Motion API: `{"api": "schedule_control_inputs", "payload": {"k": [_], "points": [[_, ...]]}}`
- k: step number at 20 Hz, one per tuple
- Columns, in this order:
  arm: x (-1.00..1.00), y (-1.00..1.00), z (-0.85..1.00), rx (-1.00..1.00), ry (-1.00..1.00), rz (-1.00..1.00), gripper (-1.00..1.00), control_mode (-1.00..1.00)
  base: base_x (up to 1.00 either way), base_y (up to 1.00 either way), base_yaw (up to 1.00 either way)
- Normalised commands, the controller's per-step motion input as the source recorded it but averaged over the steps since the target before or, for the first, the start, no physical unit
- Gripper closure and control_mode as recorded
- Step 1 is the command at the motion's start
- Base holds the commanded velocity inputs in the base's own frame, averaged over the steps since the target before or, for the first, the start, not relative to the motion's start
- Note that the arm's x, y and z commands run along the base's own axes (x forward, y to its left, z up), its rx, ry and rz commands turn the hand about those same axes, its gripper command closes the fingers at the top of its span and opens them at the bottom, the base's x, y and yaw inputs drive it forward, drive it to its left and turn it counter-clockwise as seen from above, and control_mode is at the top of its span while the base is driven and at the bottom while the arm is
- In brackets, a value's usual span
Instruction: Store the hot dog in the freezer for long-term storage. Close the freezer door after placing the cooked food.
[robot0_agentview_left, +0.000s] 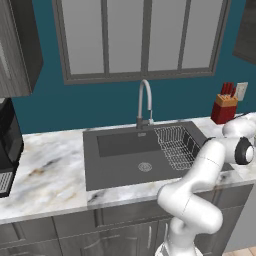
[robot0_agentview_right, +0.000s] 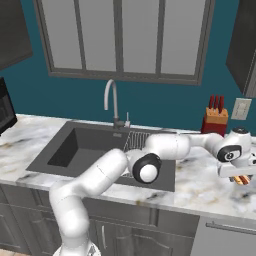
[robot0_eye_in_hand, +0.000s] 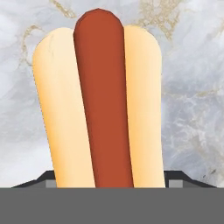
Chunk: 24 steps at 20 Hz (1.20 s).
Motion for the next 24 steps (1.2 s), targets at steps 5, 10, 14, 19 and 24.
{"api": "schedule_control_inputs", "payload": {"k": [5,10,14,19,24], "points": [[-0.05,0.16,-0.19,0.00,0.00,-0.04,1.00,-1.00,0.00,0.00,0.00],[0.00,0.09,-0.04,0.00,-0.01,-0.07,1.00,-1.00,0.00,0.00,0.00],[-0.12,0.19,0.00,0.01,0.00,-0.22,1.00,-1.00,0.00,0.00,0.00],[-0.36,0.08,0.11,0.14,0.00,-0.28,1.00,-1.00,0.00,0.00,0.00],[-0.54,0.49,0.30,0.17,0.00,-0.27,1.00,-1.00,0.00,0.00,0.00]]}}
